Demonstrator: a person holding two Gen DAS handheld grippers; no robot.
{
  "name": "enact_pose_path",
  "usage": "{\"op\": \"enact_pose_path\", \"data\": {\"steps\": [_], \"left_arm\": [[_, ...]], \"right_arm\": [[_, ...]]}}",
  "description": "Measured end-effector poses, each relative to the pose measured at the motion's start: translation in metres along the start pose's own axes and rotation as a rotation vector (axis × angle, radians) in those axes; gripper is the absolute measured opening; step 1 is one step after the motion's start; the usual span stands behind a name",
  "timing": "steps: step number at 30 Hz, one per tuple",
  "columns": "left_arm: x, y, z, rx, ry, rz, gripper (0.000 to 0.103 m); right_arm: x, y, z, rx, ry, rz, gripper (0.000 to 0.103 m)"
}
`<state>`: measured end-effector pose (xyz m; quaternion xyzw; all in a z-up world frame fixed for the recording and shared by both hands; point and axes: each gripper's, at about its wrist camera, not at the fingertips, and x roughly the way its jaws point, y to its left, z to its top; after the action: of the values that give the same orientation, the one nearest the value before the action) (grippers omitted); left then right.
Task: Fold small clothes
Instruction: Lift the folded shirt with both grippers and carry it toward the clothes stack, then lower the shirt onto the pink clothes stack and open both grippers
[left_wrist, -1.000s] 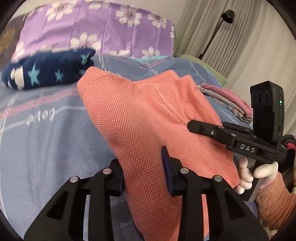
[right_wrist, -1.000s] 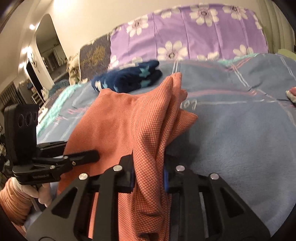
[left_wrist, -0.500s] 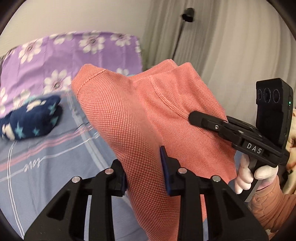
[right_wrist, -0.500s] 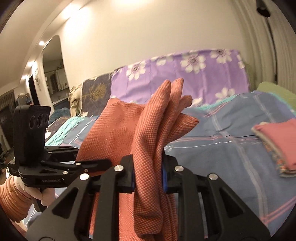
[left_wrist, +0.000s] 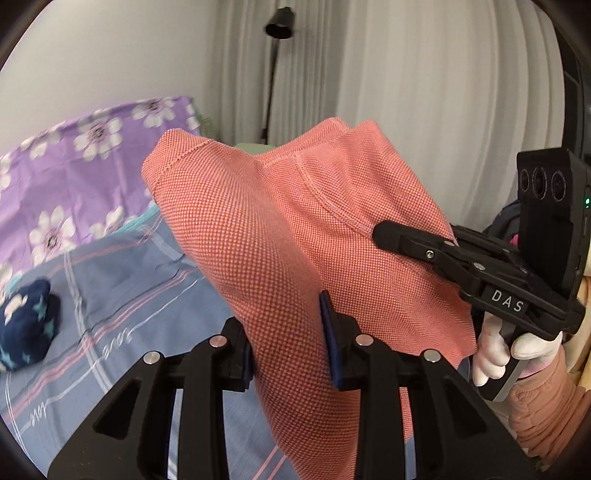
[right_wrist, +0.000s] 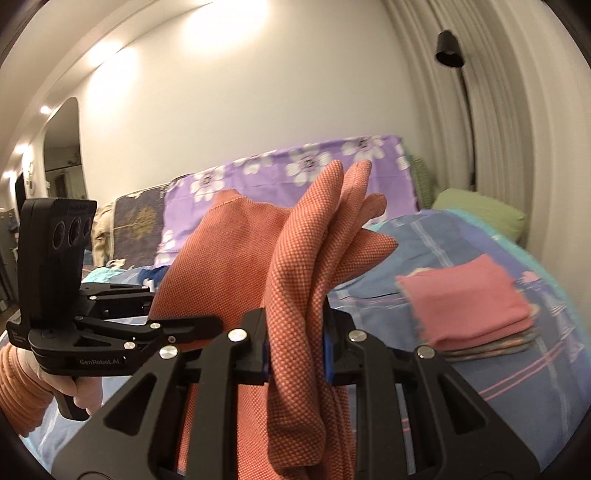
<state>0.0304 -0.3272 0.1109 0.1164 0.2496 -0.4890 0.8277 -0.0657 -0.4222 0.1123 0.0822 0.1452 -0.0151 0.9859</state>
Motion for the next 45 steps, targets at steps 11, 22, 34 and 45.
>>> {"op": "enact_pose_path", "data": {"steps": [11,22,34,45], "left_arm": [[0.061,-0.042,0.062,0.089,-0.014,-0.036,0.031],[0.135,-0.046,0.113,0.098,-0.032,-0.058,0.031],[0.199,-0.035,0.155,0.006,0.008,-0.072,0.031],[0.259,-0.032,0.145,-0.063,0.108,-0.037,0.035]], "right_arm": [[-0.005,-0.073,0.027,-0.025,-0.032,-0.145,0.02],[0.047,-0.154,0.068,0.009,0.005,-0.263,0.019],[0.101,-0.199,0.103,-0.078,0.093,-0.363,0.019],[0.169,-0.246,0.082,-0.037,0.197,-0.518,0.027]]}}
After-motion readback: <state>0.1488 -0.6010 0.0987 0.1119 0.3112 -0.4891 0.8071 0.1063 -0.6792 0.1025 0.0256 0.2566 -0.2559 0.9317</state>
